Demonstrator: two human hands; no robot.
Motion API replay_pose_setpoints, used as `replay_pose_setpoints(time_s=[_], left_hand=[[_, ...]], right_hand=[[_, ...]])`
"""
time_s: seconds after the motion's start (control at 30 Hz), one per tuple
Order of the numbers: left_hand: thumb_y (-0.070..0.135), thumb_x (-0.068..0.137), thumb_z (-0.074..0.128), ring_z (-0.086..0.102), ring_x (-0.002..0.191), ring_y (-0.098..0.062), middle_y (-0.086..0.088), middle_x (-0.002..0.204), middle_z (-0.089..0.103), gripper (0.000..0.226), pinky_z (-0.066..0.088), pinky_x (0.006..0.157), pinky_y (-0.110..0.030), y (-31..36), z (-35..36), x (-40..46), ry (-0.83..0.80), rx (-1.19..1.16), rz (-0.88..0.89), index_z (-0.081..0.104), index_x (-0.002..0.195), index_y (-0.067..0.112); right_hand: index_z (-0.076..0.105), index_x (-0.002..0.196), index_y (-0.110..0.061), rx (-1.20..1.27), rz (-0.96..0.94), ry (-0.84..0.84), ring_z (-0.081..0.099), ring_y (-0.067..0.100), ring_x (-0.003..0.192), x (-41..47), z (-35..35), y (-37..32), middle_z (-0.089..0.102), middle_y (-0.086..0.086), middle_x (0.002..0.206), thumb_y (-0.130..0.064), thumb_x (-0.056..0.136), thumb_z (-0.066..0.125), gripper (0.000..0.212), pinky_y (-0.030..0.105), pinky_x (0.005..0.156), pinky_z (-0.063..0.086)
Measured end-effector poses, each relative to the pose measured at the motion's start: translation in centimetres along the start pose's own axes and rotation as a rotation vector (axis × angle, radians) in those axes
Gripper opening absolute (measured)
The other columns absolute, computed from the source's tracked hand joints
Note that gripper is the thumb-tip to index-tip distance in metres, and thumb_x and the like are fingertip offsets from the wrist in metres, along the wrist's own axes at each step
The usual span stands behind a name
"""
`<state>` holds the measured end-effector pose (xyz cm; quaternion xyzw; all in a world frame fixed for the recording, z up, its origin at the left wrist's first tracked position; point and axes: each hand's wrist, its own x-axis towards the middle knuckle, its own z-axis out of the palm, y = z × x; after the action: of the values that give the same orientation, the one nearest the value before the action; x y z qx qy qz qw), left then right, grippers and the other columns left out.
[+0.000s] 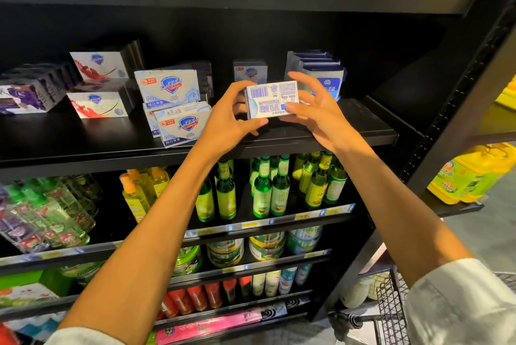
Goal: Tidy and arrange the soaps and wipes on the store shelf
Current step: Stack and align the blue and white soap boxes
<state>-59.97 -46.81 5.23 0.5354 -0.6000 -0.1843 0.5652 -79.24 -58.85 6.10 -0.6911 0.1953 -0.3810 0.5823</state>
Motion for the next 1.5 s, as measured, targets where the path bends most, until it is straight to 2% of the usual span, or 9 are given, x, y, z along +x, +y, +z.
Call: replay_pose_setpoints(time_s=[0.13, 0.3, 0.5, 0.7, 0.9, 1.07, 1.2, 1.37, 1.5], left_hand=[[0.009, 0.09, 0.079, 0.068, 0.112, -0.019, -0.004, 0.13, 0.065, 0.065, 0.065, 0.07, -0.045, 0.0, -0.1, 0.1, -0.006, -0.026, -0.037, 0.046, 0.145, 0.017], [0.019, 0.093, 0.077, 0.066, 0.117, -0.019, -0.003, 0.133, 0.065, 0.066, 0.065, 0.075, -0.048, -0.1, -0.1, 0.3, -0.033, -0.01, -0.058, 0.043, 0.149, 0.02], [0.027, 0.089, 0.082, 0.053, 0.136, -0.01, 0.004, 0.145, 0.058, 0.081, 0.051, 0.11, -0.036, -0.6, -0.2, 0.4, -0.043, 0.007, -0.034, 0.035, 0.154, 0.031], [0.011, 0.086, 0.084, 0.052, 0.133, -0.001, 0.006, 0.146, 0.052, 0.085, 0.057, 0.091, -0.023, -0.2, -0.3, 0.1, -0.034, -0.032, 0.04, 0.037, 0.155, 0.029], [0.015, 0.084, 0.084, 0.054, 0.134, -0.012, 0.002, 0.14, 0.06, 0.057, 0.056, 0.102, -0.05, -1.1, -0.7, 0.4, -0.013, -0.001, 0.043, 0.06, 0.135, 0.022], [0.007, 0.087, 0.082, 0.061, 0.126, -0.011, 0.003, 0.13, 0.068, 0.049, 0.062, 0.09, -0.048, -0.7, -0.4, 0.3, 0.014, -0.061, 0.008, 0.063, 0.131, 0.015], [0.006, 0.09, 0.078, 0.065, 0.12, -0.011, 0.003, 0.124, 0.07, 0.043, 0.065, 0.081, -0.047, -0.5, -0.4, 0.3, 0.023, -0.118, -0.044, 0.062, 0.13, 0.015], [0.017, 0.094, 0.077, 0.068, 0.119, -0.019, -0.001, 0.129, 0.07, 0.046, 0.064, 0.079, -0.052, 0.0, -0.3, 0.2, 0.007, -0.124, -0.074, 0.061, 0.136, 0.013], [0.02, 0.096, 0.074, 0.067, 0.12, -0.017, -0.003, 0.131, 0.069, 0.045, 0.064, 0.081, -0.051, 0.3, -0.1, 0.1, 0.001, -0.113, -0.072, 0.059, 0.138, 0.011]], right_hand=[[0.041, 0.154, -0.025, -0.072, -0.015, -0.07, 0.06, 0.027, 0.132, 0.2, -0.2, 0.1, 0.056, 0.01, 0.145, 0.005, 0.087, 0.077, 0.082, 0.05, 0.104, 0.055], [0.049, 0.145, -0.009, -0.089, -0.033, -0.02, 0.06, 0.023, 0.132, 0.1, -0.1, 0.2, 0.059, 0.013, 0.142, 0.008, 0.086, 0.076, 0.068, 0.047, 0.104, 0.056], [0.053, 0.141, -0.005, -0.063, -0.019, -0.032, 0.063, 0.026, 0.13, 0.1, -0.1, 0.2, 0.066, 0.013, 0.136, 0.001, 0.09, 0.073, 0.055, 0.046, 0.101, 0.057], [0.059, 0.136, -0.007, -0.077, 0.009, -0.009, 0.067, 0.025, 0.123, 0.1, 0.3, 0.0, 0.071, 0.01, 0.128, -0.001, 0.091, 0.073, 0.047, 0.041, 0.098, 0.059], [0.056, 0.138, -0.004, -0.061, 0.034, -0.019, 0.067, 0.025, 0.124, 0.1, 0.4, -0.2, 0.071, 0.011, 0.129, -0.005, 0.094, 0.071, 0.046, 0.05, 0.105, 0.054], [0.052, 0.146, -0.011, -0.035, 0.035, -0.042, 0.062, 0.026, 0.131, 0.3, 0.1, -0.1, 0.065, 0.012, 0.138, -0.009, 0.097, 0.07, 0.052, 0.051, 0.11, 0.051], [0.047, 0.152, -0.015, -0.061, -0.013, -0.076, 0.053, 0.022, 0.14, 0.0, -0.1, -0.1, 0.055, 0.009, 0.15, 0.002, 0.092, 0.072, 0.067, 0.046, 0.11, 0.051], [0.058, 0.138, -0.005, -0.105, -0.022, -0.033, 0.062, 0.022, 0.131, 0.0, 0.0, 0.1, 0.068, 0.01, 0.134, 0.004, 0.092, 0.07, 0.048, 0.041, 0.106, 0.054], [0.059, 0.137, -0.007, -0.076, -0.002, -0.007, 0.064, 0.025, 0.128, -0.2, 0.1, 0.1, 0.069, 0.011, 0.133, -0.002, 0.095, 0.07, 0.044, 0.049, 0.107, 0.053]])
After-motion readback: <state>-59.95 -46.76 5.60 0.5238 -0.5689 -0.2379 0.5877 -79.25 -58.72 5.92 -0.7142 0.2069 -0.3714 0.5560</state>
